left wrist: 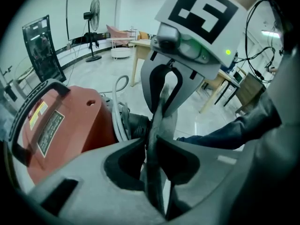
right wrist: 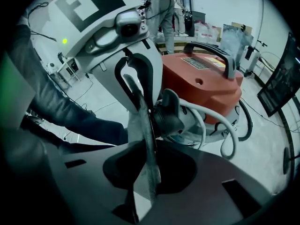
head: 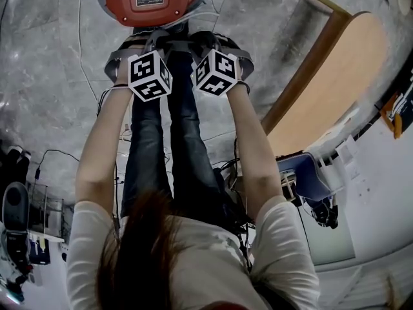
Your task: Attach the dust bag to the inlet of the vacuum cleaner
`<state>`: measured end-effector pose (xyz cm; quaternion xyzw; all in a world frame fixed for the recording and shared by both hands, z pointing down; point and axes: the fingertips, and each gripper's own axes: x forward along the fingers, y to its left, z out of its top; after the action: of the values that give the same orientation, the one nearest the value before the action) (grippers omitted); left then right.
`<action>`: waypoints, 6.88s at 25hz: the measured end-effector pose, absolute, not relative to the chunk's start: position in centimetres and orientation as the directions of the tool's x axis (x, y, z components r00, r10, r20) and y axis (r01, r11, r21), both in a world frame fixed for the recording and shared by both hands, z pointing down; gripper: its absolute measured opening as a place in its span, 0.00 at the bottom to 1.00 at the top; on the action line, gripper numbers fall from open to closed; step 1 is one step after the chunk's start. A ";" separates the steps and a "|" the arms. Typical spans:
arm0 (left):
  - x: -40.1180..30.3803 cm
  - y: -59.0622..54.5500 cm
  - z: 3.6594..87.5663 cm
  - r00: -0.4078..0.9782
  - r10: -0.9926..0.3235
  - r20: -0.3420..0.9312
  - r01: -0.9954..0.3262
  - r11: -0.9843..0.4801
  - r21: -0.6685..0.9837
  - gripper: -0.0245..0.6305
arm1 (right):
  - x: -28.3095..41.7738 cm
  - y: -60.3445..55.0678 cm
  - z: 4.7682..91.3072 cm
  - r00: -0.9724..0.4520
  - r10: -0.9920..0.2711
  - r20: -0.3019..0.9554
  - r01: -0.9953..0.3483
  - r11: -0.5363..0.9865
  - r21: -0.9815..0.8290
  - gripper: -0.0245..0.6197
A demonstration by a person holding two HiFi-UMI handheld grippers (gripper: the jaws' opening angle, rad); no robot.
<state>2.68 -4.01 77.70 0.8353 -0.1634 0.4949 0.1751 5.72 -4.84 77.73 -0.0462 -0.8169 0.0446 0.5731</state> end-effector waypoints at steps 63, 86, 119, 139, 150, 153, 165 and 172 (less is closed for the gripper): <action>1.9 -2.9 78.2 0.528 -0.041 0.848 -0.673 -0.630 0.389 0.27 | 5.1 -4.0 77.4 -0.294 0.268 0.918 -0.004 0.959 -0.282 0.42; -0.2 -5.3 72.4 0.506 -0.286 0.814 -0.795 -0.521 0.311 0.09 | 4.5 -7.1 70.6 -0.556 0.012 0.831 -0.406 0.868 -0.284 0.16; -6.6 -12.4 39.2 0.273 -0.847 0.456 -0.960 -0.210 0.185 0.06 | 3.9 -15.6 35.6 -0.759 -0.459 0.463 -0.594 0.780 -0.200 0.04; -4.1 -10.8 22.4 0.200 -0.941 0.274 -0.980 -0.187 0.073 0.06 | 9.7 -12.0 19.9 -0.770 -0.543 0.336 -0.594 0.802 -0.065 0.04; -0.1 -9.3 16.2 0.220 -0.959 0.176 -0.975 -0.216 0.043 0.06 | 12.1 -9.6 16.9 -0.797 -0.522 0.304 -0.569 0.817 -0.089 0.04; 0.6 -8.7 15.4 0.239 -0.958 0.156 -0.971 -0.236 0.041 0.06 | 12.3 -9.2 16.9 -0.796 -0.523 0.304 -0.569 0.818 -0.086 0.04; 1.7 -6.9 14.8 0.278 -0.954 0.116 -0.961 -0.276 0.030 0.06 | 13.2 -7.7 16.6 -0.781 -0.560 0.276 -0.597 0.799 -0.071 0.04; 2.0 -5.5 15.0 0.269 -0.956 0.120 -0.963 -0.265 0.048 0.06 | 13.6 -6.7 16.3 -0.777 -0.568 0.273 -0.603 0.795 -0.064 0.04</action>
<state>2.01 -5.49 14.99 0.7946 -0.6036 0.0334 0.0553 13.56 -6.70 16.32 0.3116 -0.9396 0.0739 0.1205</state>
